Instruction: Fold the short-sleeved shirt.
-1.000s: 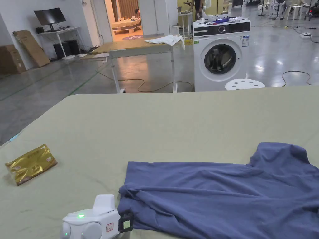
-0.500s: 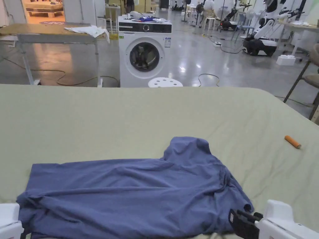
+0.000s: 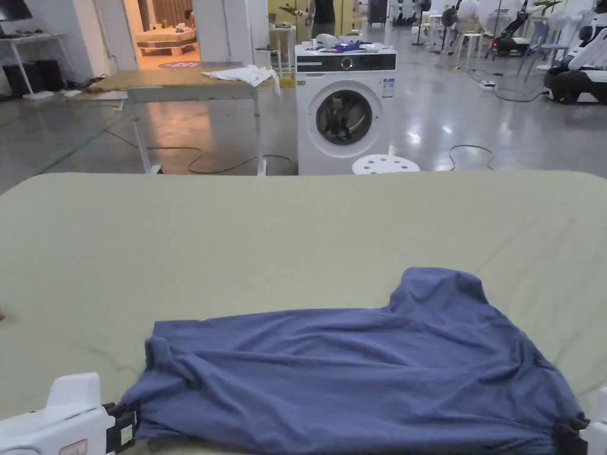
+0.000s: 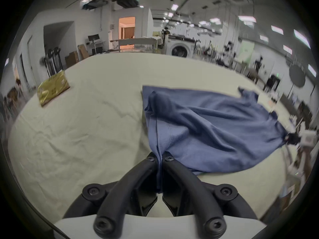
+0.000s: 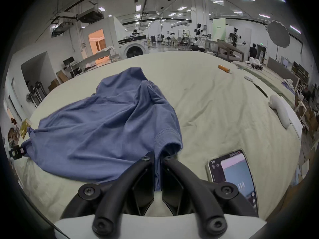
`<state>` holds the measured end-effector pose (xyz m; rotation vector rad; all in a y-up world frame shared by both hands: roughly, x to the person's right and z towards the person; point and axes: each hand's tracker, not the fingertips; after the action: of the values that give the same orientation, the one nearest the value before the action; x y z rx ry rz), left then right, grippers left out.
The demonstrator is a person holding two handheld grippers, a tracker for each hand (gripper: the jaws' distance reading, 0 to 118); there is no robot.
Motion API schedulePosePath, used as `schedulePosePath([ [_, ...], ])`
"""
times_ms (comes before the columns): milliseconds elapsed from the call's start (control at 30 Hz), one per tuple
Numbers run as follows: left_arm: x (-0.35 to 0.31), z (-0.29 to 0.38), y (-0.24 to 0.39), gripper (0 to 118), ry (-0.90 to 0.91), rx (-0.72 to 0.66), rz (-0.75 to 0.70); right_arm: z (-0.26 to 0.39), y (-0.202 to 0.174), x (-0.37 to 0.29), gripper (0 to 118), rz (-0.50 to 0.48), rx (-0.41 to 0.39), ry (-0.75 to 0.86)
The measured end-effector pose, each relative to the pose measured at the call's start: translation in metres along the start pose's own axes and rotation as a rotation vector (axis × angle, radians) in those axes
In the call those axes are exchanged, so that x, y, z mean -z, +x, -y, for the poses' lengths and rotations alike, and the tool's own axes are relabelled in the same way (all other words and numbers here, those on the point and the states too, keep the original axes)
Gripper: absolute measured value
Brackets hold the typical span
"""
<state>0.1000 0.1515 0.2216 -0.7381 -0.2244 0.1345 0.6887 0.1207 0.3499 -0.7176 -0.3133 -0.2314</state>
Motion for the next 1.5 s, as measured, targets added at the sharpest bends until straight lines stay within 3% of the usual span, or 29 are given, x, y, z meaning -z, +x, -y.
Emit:
schedulePosePath([
  [167,-0.058,0.039,-0.016,0,-0.009,0.089,-0.06,0.032,0.006,-0.043,3,-0.026,-0.005,-0.007],
  [400,-0.099,0.097,-0.045,0,-0.077,0.021,-0.083,0.084,0.0,-0.1,3,-0.085,0.001,-0.04],
  [567,-0.102,0.115,-0.048,3,0.016,0.017,-0.049,0.096,-0.005,-0.104,5,-0.078,-0.027,-0.029],
  [600,-0.104,0.116,-0.045,21,0.037,0.038,-0.058,0.096,-0.006,-0.103,17,-0.065,-0.038,-0.03],
  [667,-0.11,0.116,-0.035,70,0.065,0.098,-0.11,0.096,-0.006,-0.104,57,-0.04,-0.071,-0.025],
  [700,-0.116,0.115,-0.029,90,0.092,0.124,-0.114,0.095,-0.006,-0.109,65,-0.044,-0.07,-0.003],
  [733,-0.125,0.114,-0.021,93,0.145,0.156,-0.109,0.093,-0.005,-0.115,65,-0.066,-0.067,0.037],
  [900,-0.171,0.099,0.026,92,0.404,0.212,-0.122,0.075,-0.013,-0.153,65,-0.182,-0.036,0.238],
  [1067,-0.208,0.084,0.071,91,0.58,0.224,-0.141,0.06,-0.039,-0.191,65,-0.208,-0.062,0.414],
  [1167,-0.22,0.082,0.087,75,0.644,0.23,-0.214,0.055,-0.05,-0.204,62,-0.224,-0.104,0.464],
  [1267,-0.229,0.08,0.092,29,0.651,0.22,-0.197,0.053,-0.064,-0.216,21,-0.203,-0.128,0.487],
  [1300,-0.231,0.08,0.093,23,0.654,0.21,-0.174,0.053,-0.067,-0.218,13,-0.2,-0.147,0.499],
  [1367,-0.235,0.08,0.095,21,0.64,0.212,-0.144,0.056,-0.075,-0.222,10,-0.191,-0.181,0.532],
  [1400,-0.236,0.081,0.097,12,0.632,0.227,-0.132,0.058,-0.078,-0.222,4,-0.191,-0.192,0.546],
  [1467,-0.238,0.083,0.103,0,0.632,0.26,-0.149,0.057,-0.083,-0.222,0,-0.206,-0.206,0.538],
  [1500,-0.238,0.083,0.105,0,0.629,0.269,-0.151,0.057,-0.084,-0.221,0,-0.214,-0.207,0.536],
])
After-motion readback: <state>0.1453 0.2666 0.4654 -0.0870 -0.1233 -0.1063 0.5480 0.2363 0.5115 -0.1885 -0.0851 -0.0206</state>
